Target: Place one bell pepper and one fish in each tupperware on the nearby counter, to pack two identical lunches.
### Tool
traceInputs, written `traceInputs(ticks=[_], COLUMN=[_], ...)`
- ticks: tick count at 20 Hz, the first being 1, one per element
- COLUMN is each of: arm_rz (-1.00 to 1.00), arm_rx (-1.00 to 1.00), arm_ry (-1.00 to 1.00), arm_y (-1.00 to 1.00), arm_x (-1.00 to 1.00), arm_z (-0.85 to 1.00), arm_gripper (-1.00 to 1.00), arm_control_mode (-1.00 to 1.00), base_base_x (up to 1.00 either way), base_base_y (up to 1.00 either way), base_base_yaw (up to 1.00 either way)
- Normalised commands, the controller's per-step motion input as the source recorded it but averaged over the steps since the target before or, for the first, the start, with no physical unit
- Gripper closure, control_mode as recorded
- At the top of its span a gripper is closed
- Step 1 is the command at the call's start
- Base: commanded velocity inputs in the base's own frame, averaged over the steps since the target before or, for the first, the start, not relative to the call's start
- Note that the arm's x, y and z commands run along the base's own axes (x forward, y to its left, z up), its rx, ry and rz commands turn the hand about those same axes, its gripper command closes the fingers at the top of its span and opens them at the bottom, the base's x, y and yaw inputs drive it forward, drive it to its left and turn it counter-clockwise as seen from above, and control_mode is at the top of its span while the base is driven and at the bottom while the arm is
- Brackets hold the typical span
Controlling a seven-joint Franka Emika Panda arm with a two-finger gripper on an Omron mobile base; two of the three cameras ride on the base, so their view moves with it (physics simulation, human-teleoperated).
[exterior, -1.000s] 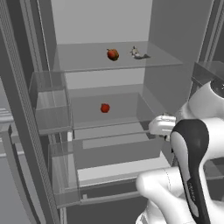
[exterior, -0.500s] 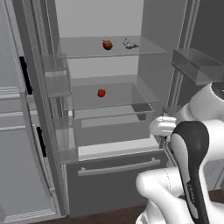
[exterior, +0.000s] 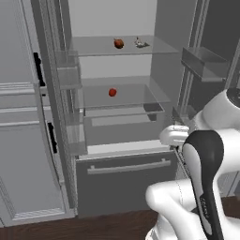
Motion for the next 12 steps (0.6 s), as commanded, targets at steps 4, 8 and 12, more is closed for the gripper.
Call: traceInputs(ticks=[4,8,12], arm_rz=[0.00,0.00,0.00], arm_rx=[0.00,0.00,0.00], arm_ry=[0.00,0.00,0.00], arm_y=[0.00,0.00,0.00], arm_x=[0.00,0.00,0.00], arm_z=[0.00,0.00,0.00], arm_gripper=[1.00,1.00,1.00], arm_control_mode=[1.00,1.00,1.00], base_base_x=[-0.28,-0.14,-0.06], base_base_y=[0.34,0.57,0.83], base_base_yaw=[0.29,0.35,0.32])
